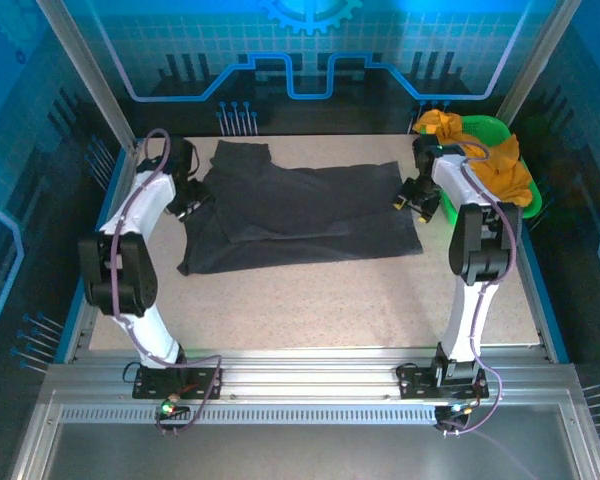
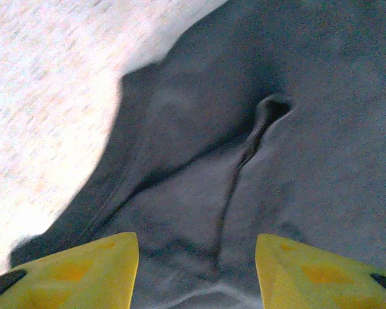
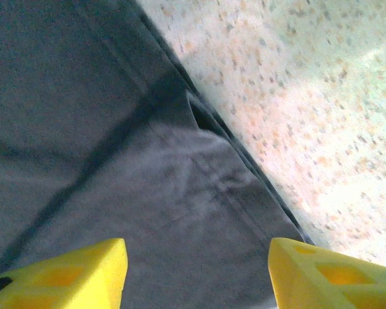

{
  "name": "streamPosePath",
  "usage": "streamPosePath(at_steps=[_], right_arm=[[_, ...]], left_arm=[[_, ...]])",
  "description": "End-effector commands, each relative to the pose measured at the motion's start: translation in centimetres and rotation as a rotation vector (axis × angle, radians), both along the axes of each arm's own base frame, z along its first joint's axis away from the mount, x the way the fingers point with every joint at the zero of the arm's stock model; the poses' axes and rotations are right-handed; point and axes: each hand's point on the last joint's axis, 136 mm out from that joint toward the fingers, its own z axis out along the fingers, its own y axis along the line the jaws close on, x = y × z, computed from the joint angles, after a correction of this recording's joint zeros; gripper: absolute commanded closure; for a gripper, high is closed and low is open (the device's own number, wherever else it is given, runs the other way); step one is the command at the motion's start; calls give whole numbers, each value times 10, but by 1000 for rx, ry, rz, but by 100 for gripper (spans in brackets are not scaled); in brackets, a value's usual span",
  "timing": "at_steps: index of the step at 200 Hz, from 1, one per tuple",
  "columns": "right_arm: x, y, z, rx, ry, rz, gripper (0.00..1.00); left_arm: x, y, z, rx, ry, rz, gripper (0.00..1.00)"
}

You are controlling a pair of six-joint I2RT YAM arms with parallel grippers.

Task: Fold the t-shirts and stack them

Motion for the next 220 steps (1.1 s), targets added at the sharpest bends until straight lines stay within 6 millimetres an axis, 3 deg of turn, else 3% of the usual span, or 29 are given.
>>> streamPosePath(at_steps=[1, 19, 36, 60, 99, 151, 164, 192, 220], right_arm=[[-35, 3, 15, 25, 2, 58, 39], [-62, 8, 5, 56, 16, 75, 41], [-81, 11, -5, 79, 16, 98, 41], [-93, 8, -22, 109, 22, 98, 41], [-96, -7, -47, 119, 60, 56, 43], [-78, -10, -63, 103, 79, 31, 51], [-72, -10, -66, 97, 85, 33, 59], [-73, -13, -66, 34, 131, 38, 100], [-93, -16, -61, -7, 178, 21, 100]], left_arm=[[-67, 1, -12, -40, 110, 132, 48], [-105, -1, -36, -130, 152, 264, 48], [-119, -1, -56, -264, 136, 387, 48], [-114, 1, -70, -366, 111, 480, 45], [-103, -2, -90, -425, 116, 543, 47], [-110, 25, -97, -268, 176, 520, 76], [-112, 32, -96, -247, 177, 519, 86], [-123, 45, -96, -221, 205, 540, 100], [-135, 48, -92, -200, 221, 537, 100]])
